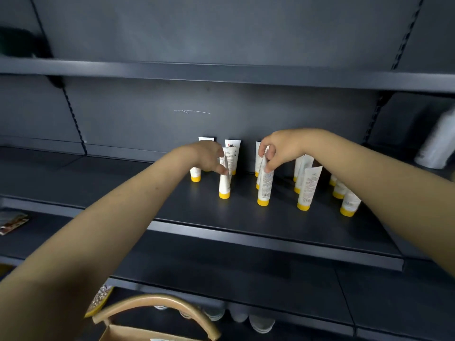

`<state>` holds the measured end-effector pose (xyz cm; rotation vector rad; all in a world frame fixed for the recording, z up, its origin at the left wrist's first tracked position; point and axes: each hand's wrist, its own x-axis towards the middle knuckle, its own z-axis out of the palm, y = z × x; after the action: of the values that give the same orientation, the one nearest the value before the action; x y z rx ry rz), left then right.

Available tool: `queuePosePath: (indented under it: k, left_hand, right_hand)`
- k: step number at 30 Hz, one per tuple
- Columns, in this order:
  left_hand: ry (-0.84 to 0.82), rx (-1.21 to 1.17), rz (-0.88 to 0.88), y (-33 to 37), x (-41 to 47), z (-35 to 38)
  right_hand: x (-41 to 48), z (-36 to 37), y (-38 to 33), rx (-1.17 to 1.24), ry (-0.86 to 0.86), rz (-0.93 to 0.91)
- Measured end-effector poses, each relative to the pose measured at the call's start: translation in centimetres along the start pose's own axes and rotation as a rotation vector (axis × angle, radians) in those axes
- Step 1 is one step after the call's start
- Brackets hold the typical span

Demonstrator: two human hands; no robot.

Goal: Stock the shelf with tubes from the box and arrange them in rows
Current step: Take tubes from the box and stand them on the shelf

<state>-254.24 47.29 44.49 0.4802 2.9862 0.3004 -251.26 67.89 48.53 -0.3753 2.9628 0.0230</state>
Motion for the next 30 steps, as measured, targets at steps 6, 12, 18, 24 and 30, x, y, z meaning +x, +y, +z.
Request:
queuePosePath:
  k: [6, 12, 18, 24, 30]
  left_hand:
    - [-0.006, 0.030, -0.002, 3.0, -7.8, 0.0]
    - [-0.093, 0.039, -0.026, 5.1, -16.1, 2.9]
    - [-0.156, 0.114, -0.059, 4.3, -22.0, 5.0]
    - [-0.182, 0.123, -0.072, 2.2, -24.7, 4.8]
    - [-0.239, 0.104, -0.057, -3.1, -24.4, 5.1]
  right_hand:
    - [-6.9, 0.4, -1.4, -0.067, -0.059, 0.010]
    - [-14.4, 3.7, -3.2, -0.013, -0.080, -0.030]
    - [-18.9, 6.3, -6.2, -0.029, -0.208, -0.079]
    - [-20.4, 6.6, -9.5, -0.063, -0.244, -0.101]
    - [-17.0, 7.1, -14.1, -0.065, -0.279, -0.089]
